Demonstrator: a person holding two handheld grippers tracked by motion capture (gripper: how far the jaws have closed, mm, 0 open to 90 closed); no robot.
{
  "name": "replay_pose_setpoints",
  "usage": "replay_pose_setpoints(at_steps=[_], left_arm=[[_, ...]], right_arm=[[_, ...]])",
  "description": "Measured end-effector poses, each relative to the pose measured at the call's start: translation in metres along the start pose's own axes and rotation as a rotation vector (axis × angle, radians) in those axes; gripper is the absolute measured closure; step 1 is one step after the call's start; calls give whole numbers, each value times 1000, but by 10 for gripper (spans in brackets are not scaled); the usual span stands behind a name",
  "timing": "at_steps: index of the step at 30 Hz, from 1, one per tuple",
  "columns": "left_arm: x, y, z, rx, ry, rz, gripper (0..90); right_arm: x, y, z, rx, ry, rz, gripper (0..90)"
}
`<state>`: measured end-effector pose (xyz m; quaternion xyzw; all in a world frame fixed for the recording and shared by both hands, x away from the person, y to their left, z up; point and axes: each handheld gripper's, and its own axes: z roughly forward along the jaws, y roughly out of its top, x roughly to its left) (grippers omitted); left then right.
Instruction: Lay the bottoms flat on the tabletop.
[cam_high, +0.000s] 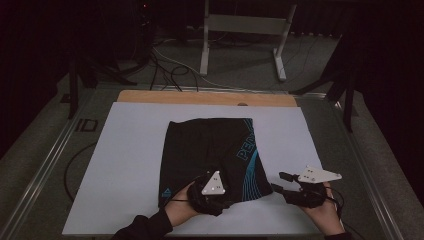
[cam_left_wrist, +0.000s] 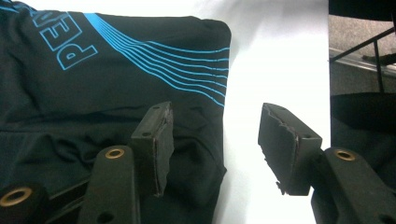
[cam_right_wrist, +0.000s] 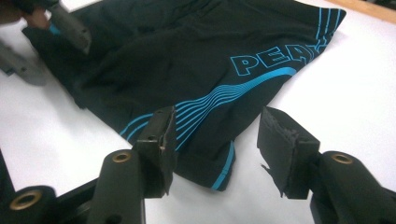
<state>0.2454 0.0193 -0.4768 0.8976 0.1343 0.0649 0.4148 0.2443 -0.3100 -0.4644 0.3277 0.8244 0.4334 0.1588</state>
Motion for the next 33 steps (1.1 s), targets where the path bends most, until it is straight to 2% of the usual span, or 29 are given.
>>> replay_pose_setpoints(at_steps=[2,3,6,8,9,13,15,17,20,21,23,26,27,28,30,31,33], left_arm=[[-2,-3,-1,-5,4,0,456],[-3,-5,0,-6,8,5,457],[-4,-10,6,10,18,3,457],[-5,-14,11,29,18,2,458],[-6,-15,14,42,22,10,459],[-10,-18,24,76,42,30,465],[-9,-19,28,85,54,21,540],[-8,-19,31,85,66,0,571],[-6,-19,33,99,104,-15,669],[-6,-19,33,97,110,-26,722],[-8,-17,33,97,113,-27,812],[-10,-13,29,103,127,-9,844],[-10,-12,27,102,136,-13,852],[-10,-12,25,98,126,-24,855],[-9,-10,21,100,115,-32,855],[-8,-10,20,97,108,-40,855],[-8,-10,15,94,100,-47,856]], right_arm=[[-3,-3,3,8,5,15,497],[-5,-5,8,22,14,39,497],[-6,-9,16,50,23,54,497],[-7,-11,24,76,40,58,497],[-8,-13,33,118,43,57,500],[-8,-18,42,154,61,56,505],[-6,-21,49,199,45,53,529],[-7,-21,51,211,34,52,559],[-8,-23,53,224,27,55,678],[-8,-22,52,223,29,66,748],[-7,-21,52,224,37,58,825],[-1,-16,52,263,22,33,842],[4,-12,49,285,14,38,843],[6,-10,48,294,3,47,844],[7,-8,46,295,1,61,844],[9,-6,43,295,0,90,844],[10,-4,40,292,-1,101,844]])
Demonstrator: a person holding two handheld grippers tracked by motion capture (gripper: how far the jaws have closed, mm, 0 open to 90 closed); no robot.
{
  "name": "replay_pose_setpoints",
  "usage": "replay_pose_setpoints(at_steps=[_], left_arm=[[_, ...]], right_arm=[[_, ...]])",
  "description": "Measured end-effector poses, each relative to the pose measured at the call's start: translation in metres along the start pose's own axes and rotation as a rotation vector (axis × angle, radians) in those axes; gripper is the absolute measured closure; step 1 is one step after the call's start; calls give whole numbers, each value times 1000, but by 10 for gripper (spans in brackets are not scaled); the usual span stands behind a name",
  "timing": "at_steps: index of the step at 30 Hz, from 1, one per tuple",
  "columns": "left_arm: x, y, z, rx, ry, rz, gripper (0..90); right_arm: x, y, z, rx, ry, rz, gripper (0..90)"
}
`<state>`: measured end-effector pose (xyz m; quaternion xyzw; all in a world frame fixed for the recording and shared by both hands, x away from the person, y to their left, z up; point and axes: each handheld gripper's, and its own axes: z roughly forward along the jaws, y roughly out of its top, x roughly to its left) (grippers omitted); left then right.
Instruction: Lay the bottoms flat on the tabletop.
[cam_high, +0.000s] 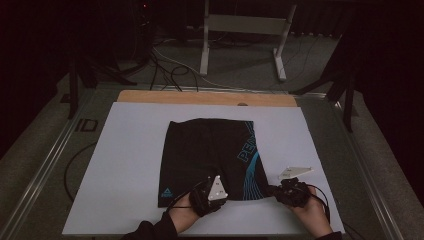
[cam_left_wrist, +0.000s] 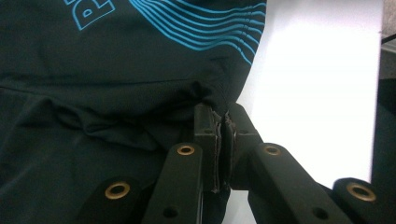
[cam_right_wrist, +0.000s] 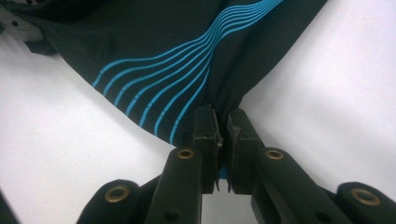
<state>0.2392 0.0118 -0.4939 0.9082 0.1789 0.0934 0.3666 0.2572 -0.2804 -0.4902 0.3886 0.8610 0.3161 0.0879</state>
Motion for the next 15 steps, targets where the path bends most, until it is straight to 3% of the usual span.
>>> replay_pose_setpoints(at_steps=[2,9,15], left_arm=[[0,-2,-3,-9,-23,-26,856],[-3,-8,-3,40,-74,-20,854],[-2,-11,3,69,-117,-52,845]], right_arm=[[4,0,-6,-7,15,16,844],[13,-7,-6,12,22,14,843],[13,-14,1,44,34,35,837]])
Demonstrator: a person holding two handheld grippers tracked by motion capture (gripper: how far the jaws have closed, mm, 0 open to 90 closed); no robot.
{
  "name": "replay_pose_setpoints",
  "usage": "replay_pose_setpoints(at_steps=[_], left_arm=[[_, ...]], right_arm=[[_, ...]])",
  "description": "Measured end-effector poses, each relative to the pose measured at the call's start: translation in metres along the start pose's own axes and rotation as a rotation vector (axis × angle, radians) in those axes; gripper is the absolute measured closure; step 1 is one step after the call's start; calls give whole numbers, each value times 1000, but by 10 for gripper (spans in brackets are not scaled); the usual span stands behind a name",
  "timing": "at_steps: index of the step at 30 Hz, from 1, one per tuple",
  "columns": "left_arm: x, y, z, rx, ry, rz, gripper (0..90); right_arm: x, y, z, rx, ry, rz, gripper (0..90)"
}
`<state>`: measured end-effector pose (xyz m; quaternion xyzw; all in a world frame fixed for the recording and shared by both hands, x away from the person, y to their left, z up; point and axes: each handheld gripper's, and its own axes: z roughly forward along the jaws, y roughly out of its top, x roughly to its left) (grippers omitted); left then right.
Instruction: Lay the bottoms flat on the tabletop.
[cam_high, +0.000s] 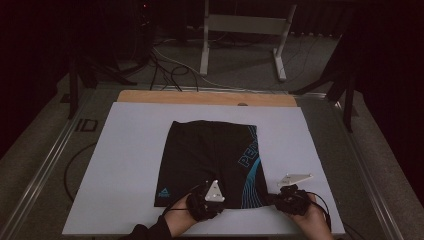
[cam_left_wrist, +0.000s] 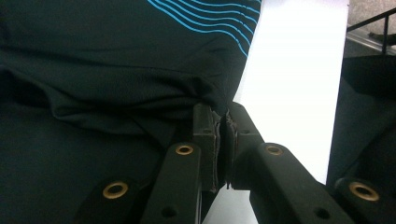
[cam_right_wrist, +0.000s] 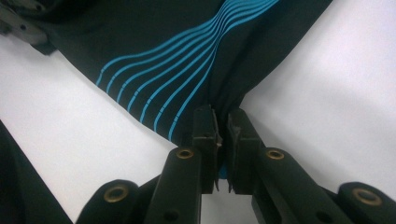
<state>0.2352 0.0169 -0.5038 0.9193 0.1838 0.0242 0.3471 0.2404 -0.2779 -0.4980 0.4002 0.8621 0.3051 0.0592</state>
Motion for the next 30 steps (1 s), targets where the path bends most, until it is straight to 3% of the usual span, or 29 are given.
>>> replay_pose_setpoints(at_steps=[2,5,6,12,13,15,17,18,24,30], left_arm=[[1,0,-1,4,-10,4,822],[2,1,-6,-27,-34,11,724],[2,1,-8,-46,-37,5,665],[1,4,-18,-85,-35,49,268],[1,4,-18,-91,-28,36,195],[4,5,-21,-93,-36,34,146],[5,5,-22,-102,-46,20,130],[6,5,-23,-104,-49,17,81],[18,3,-32,-130,-71,-14,50],[36,-3,-36,-132,-71,-41,24]], right_arm=[[0,-1,1,2,4,-3,812],[0,1,-2,-30,-1,-9,639],[-1,2,-4,-55,-2,-10,541],[-3,10,-9,-165,29,-20,243],[-2,11,-9,-175,40,-17,210],[-2,13,-10,-195,59,-28,144],[-2,14,-10,-202,68,-36,141],[-2,17,-10,-212,71,-47,139],[-6,23,-7,-278,56,-87,141],[-14,32,-2,-322,56,-88,136]])
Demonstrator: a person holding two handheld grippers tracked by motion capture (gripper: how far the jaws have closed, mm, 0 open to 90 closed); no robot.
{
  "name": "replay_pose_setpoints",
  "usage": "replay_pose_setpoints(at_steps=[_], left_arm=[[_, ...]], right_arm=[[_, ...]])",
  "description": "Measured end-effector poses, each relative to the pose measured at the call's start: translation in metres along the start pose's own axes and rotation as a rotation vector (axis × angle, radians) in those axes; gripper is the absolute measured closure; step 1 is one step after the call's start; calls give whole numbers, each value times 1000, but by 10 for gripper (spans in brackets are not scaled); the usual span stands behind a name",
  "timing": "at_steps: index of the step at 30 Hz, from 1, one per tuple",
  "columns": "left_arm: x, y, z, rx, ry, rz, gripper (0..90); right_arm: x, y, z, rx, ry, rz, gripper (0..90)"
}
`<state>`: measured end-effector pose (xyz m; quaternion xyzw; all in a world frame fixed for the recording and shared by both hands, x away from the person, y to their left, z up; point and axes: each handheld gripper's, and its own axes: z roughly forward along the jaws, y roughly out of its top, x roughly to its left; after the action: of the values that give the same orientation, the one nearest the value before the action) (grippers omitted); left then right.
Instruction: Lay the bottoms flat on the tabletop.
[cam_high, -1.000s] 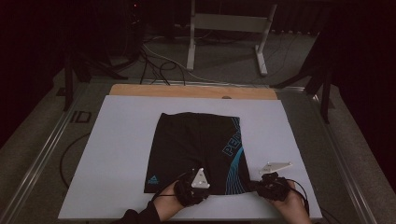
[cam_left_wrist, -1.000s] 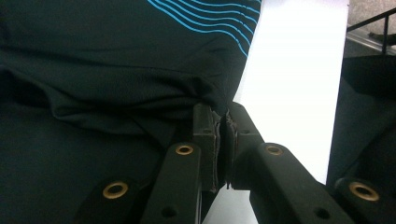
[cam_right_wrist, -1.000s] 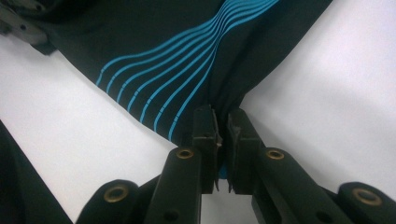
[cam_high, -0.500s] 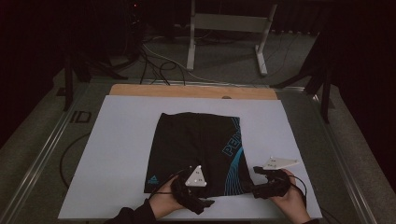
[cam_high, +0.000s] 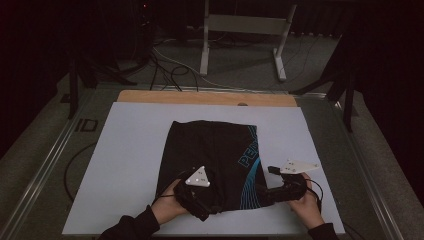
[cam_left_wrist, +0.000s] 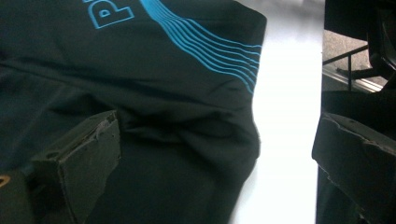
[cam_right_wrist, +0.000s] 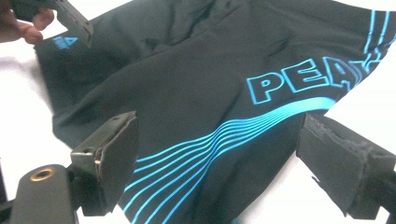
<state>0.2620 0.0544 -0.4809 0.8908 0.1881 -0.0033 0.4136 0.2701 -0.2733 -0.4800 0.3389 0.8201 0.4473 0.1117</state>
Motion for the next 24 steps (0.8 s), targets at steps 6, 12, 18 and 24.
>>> replay_pose_setpoints(at_steps=[6,12,18,24], left_arm=[[17,-3,-11,-5,33,-32,25],[36,-6,-25,-25,95,-67,39],[61,-9,-41,-24,164,-103,39],[86,-12,-54,-68,224,-157,35]], right_arm=[[-9,5,11,8,-6,-2,135],[-20,12,20,-2,-30,0,137],[-35,19,27,-17,-77,8,135],[-52,28,34,-22,-111,18,125]])
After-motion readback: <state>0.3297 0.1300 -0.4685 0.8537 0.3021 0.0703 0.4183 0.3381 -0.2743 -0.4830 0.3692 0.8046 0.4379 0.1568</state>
